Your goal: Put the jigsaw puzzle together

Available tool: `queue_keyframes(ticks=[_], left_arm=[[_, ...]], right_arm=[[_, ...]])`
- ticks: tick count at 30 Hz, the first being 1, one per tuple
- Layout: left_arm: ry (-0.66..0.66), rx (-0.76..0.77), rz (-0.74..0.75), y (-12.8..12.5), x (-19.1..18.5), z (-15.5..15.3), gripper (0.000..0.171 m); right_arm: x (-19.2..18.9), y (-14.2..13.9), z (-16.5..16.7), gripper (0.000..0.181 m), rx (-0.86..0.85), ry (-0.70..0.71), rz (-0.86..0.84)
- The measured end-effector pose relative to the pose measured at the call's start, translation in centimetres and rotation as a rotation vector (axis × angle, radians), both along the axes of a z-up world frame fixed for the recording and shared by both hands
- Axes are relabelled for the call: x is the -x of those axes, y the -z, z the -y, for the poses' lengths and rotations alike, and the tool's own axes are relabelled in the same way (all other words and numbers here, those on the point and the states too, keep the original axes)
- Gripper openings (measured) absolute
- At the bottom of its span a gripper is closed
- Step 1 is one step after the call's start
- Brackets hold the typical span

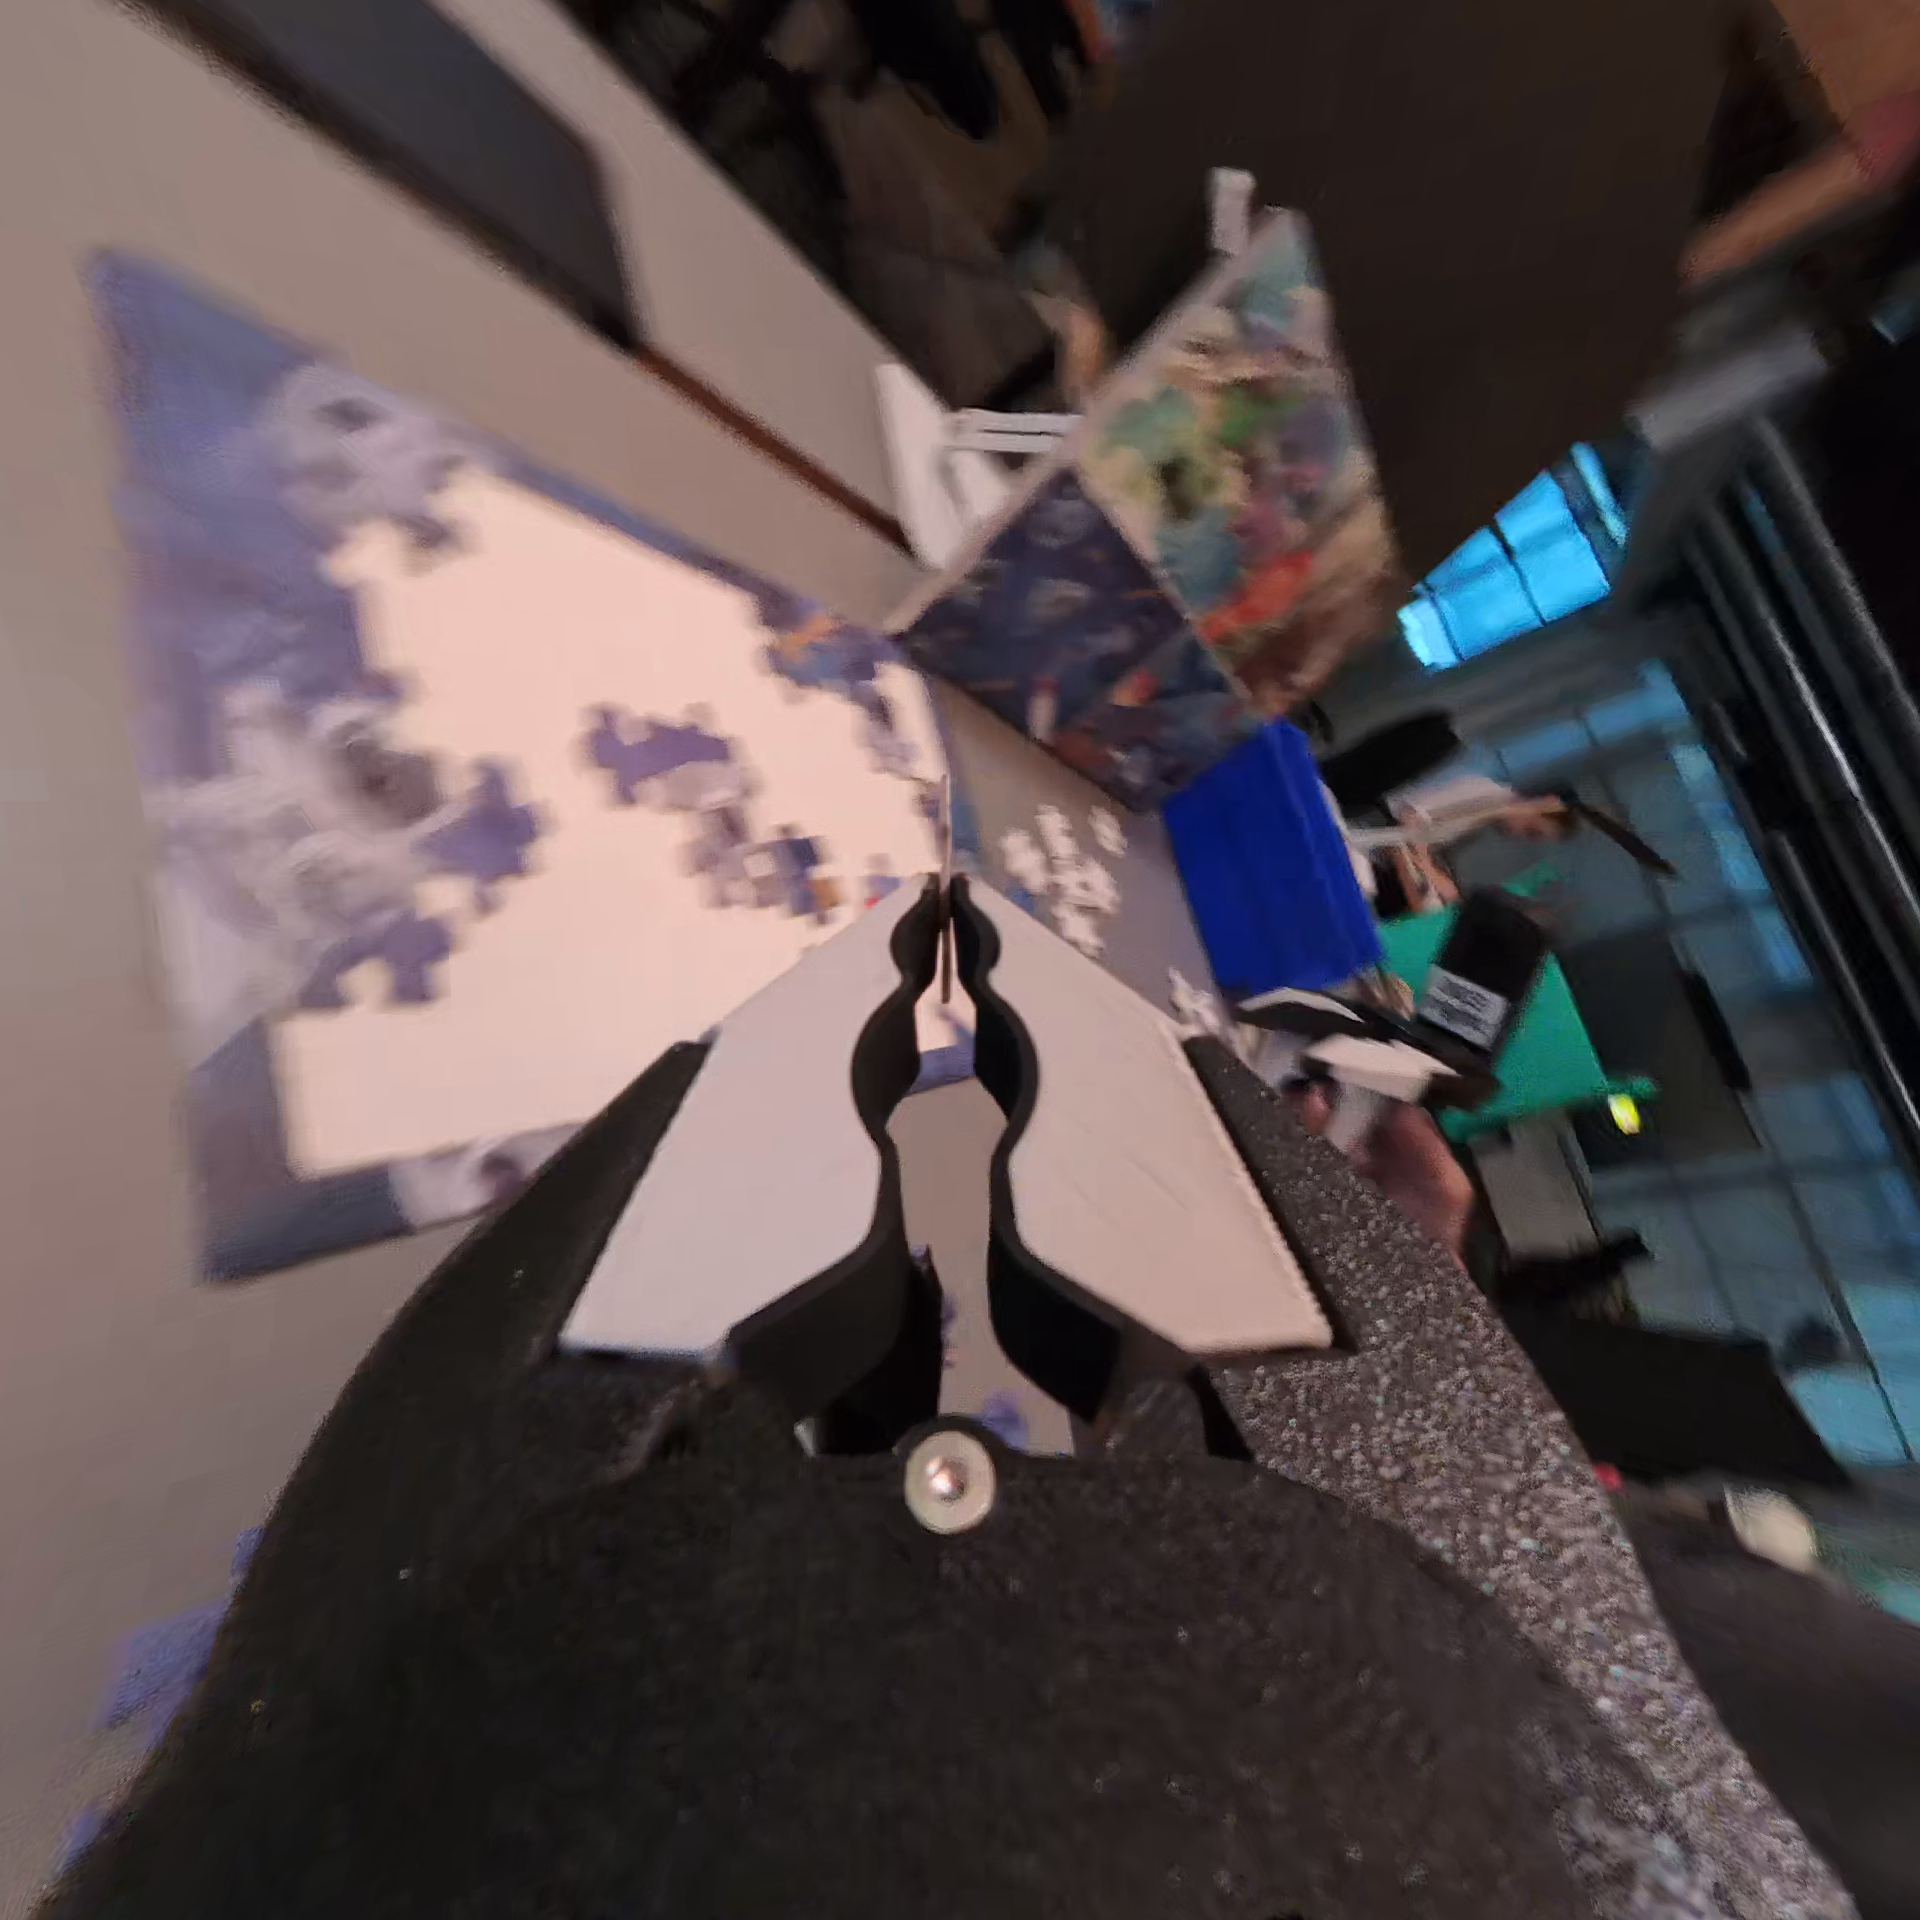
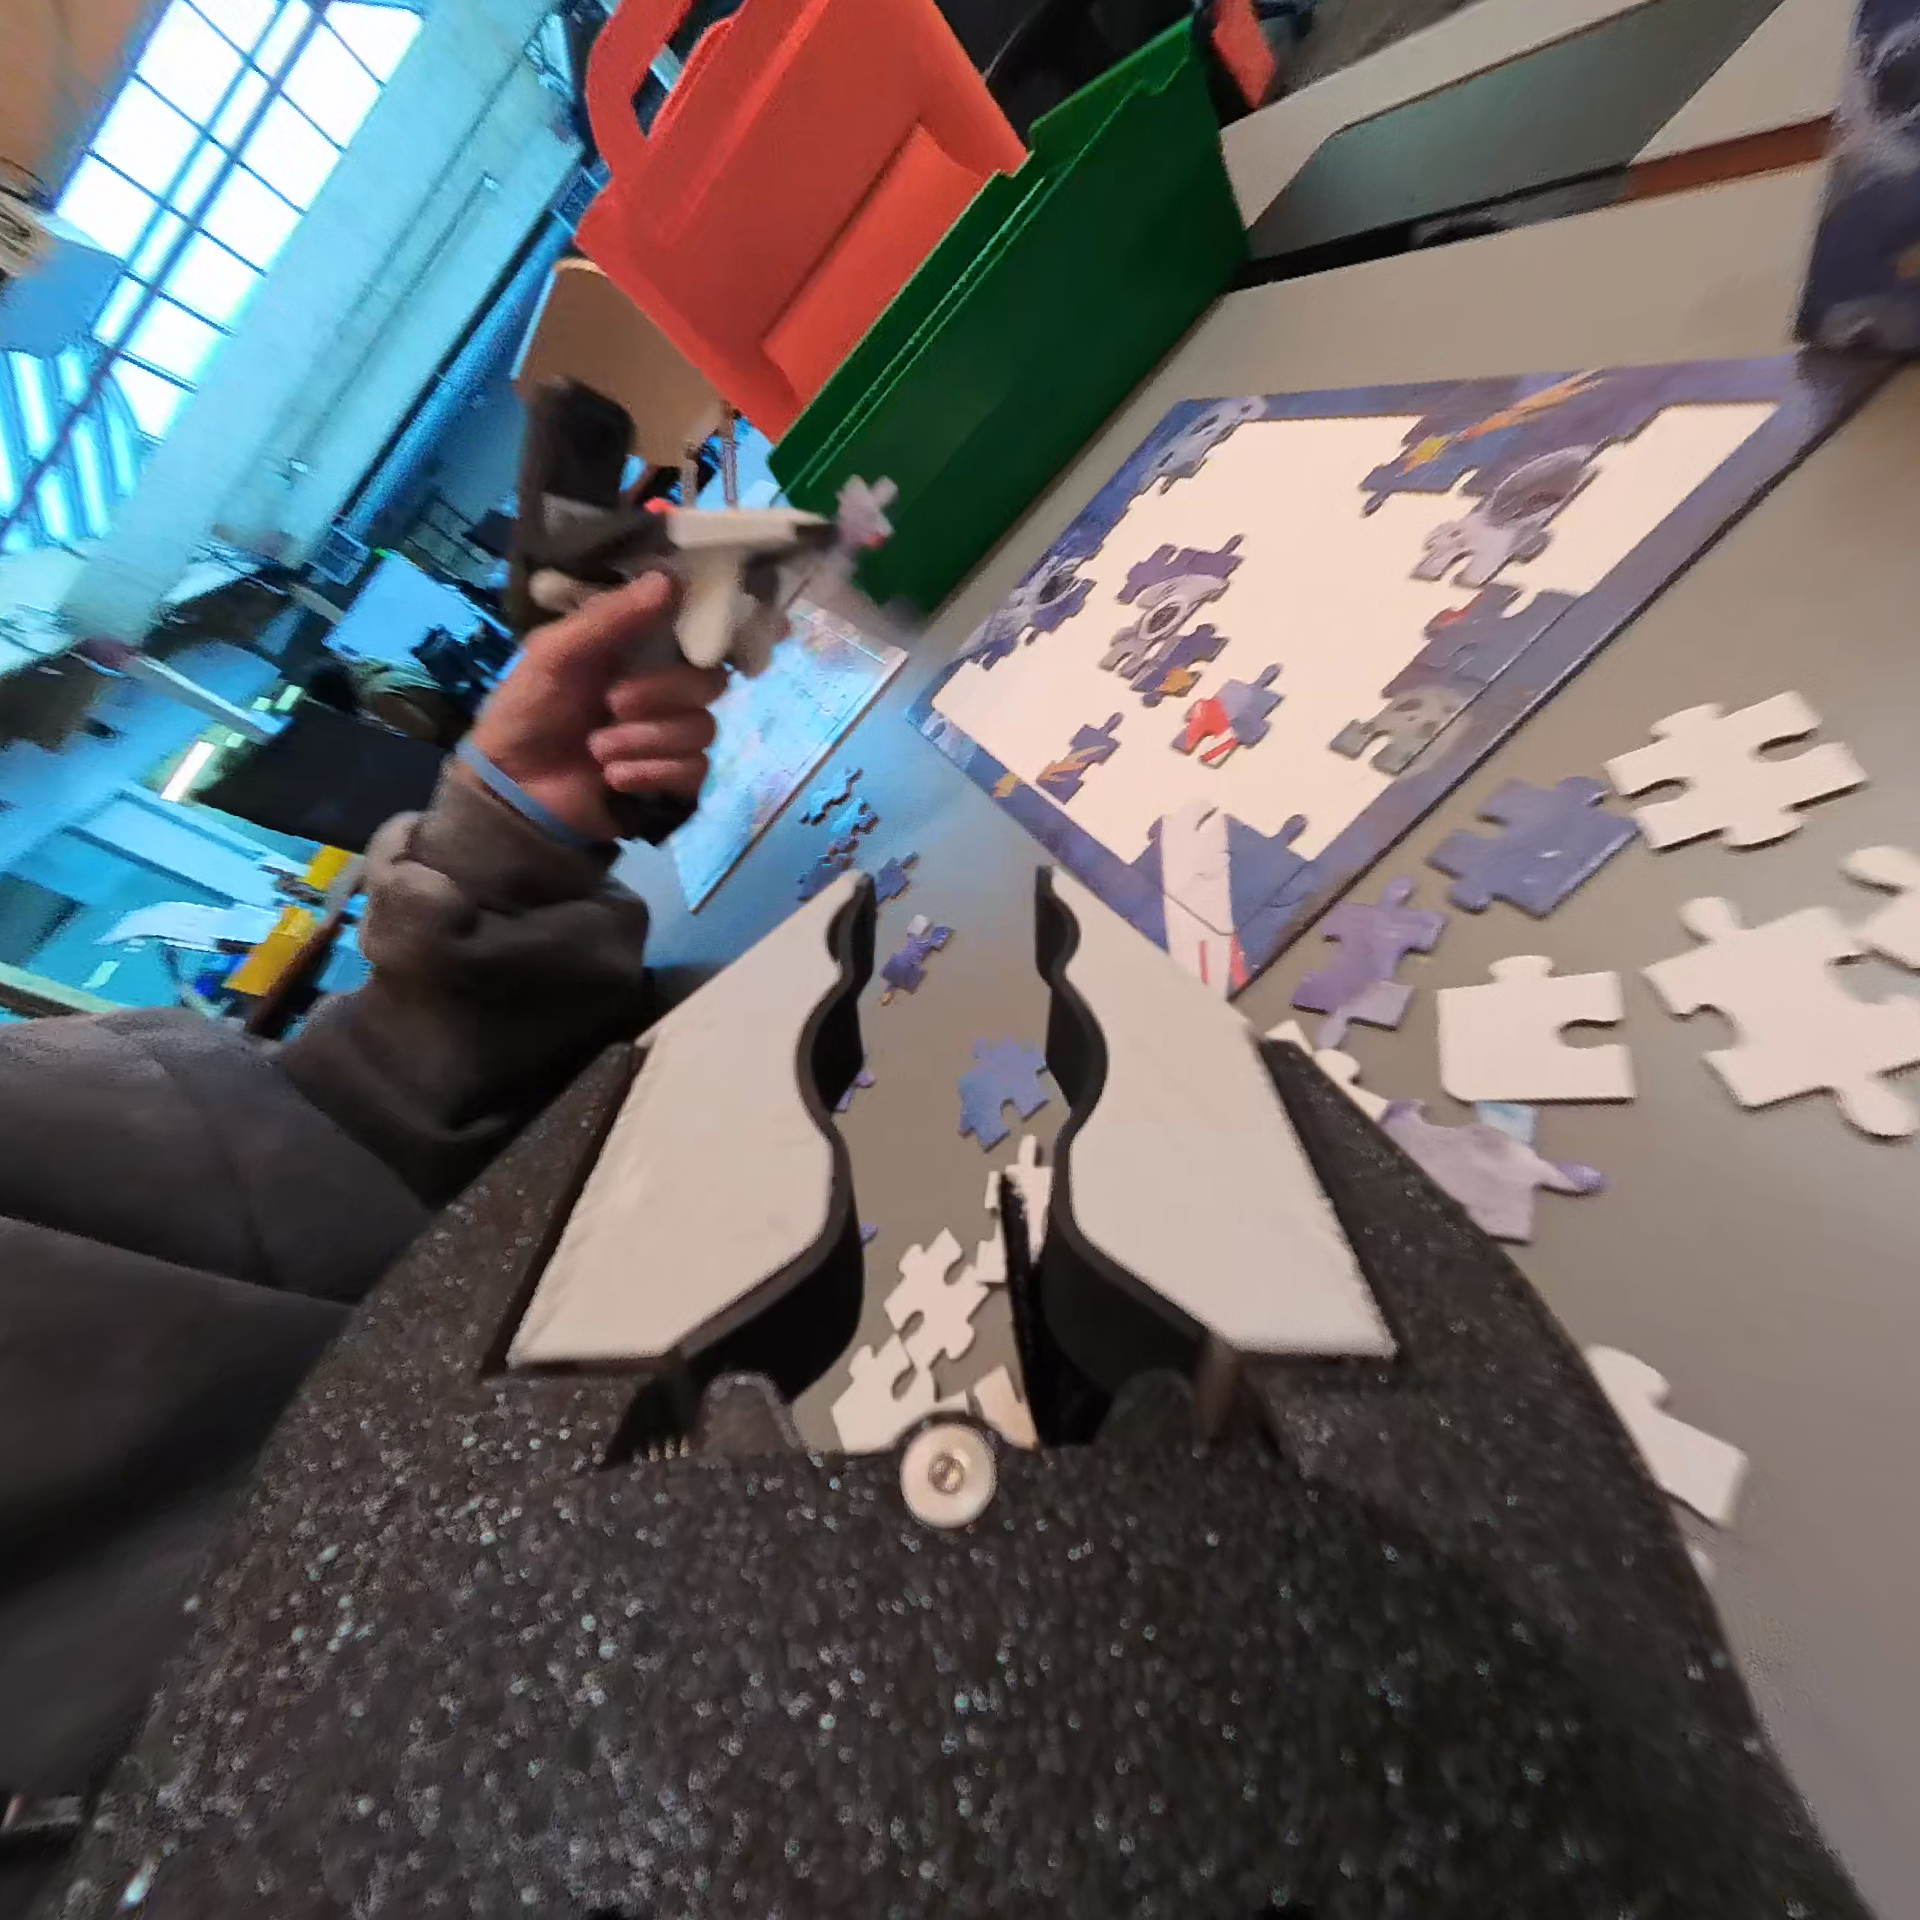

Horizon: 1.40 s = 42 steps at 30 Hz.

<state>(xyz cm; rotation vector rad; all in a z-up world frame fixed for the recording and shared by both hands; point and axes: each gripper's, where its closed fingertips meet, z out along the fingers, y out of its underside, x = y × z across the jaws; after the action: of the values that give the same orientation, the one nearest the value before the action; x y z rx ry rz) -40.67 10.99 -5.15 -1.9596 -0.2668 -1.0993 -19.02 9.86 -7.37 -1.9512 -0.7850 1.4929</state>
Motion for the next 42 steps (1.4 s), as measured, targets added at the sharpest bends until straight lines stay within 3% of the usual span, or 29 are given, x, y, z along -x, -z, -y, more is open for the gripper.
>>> queue_keyframes(ticks=[3, 5, 7, 9, 12, 14, 19, 22, 28, 33, 36, 42], left_arm=[[0.176, -0.093, -0.140, -4.9, -3.2, 0.1, 0.001], [0.226, -0.108, -0.205, -6.6, -5.0, -0.7, 0.001], [0.254, -0.083, -0.172, -7.0, -7.2, -2.2, 0.001], [0.222, -0.021, -0.078, -5.9, -8.5, -4.9, 0.001], [0.111, 0.116, 0.031, -0.7, -9.4, -9.0, 0.001], [0.047, 0.206, 0.132, 2.8, -10.3, -10.8, 0.001], [-0.089, 0.275, 0.140, 8.3, -10.9, -12.3, 0.001], [-0.105, 0.289, 0.154, 9.2, -11.2, -12.2, 0.001], [-0.096, 0.277, 0.129, 9.5, -11.8, -12.3, 0.001], [-0.078, 0.262, 0.066, 9.2, -12.3, -12.6, 0.001], [-0.102, 0.253, 0.032, 9.2, -11.8, -12.8, 0.001], [-0.101, 0.277, 0.012, 9.9, -11.9, -12.5, 0.001]], right_arm=[[-1.6, -1.5, 0.2, 0.032, -0.043, 0.004, 0.082], [-2.6, -2.9, 1.2, 0.035, -0.041, -0.021, 0.155], [-3.7, -3.8, 2.3, 0.037, -0.049, -0.045, 0.283], [-4.5, -4.9, 3.0, 0.037, -0.087, -0.058, 0.369], [-4.1, -6.0, 3.2, 0.039, -0.050, -0.121, 0.437], [-3.1, -6.2, 1.1, 0.039, -0.068, -0.115, 0.464], [1.2, -0.6, -7.6, 0.032, -0.105, -0.045, 0.539], [5.1, 2.4, -10.9, 0.004, -0.172, 0.025, 0.425], [7.1, 7.4, -13.2, 0.000, -0.276, 0.246, 0.417], [6.2, 5.9, -14.8, 0.000, -0.444, 0.296, 0.511], [6.7, 7.3, -14.1, 0.000, -0.374, 0.234, 0.560], [7.4, 7.3, -14.1, 0.000, -0.413, 0.207, 0.598]])
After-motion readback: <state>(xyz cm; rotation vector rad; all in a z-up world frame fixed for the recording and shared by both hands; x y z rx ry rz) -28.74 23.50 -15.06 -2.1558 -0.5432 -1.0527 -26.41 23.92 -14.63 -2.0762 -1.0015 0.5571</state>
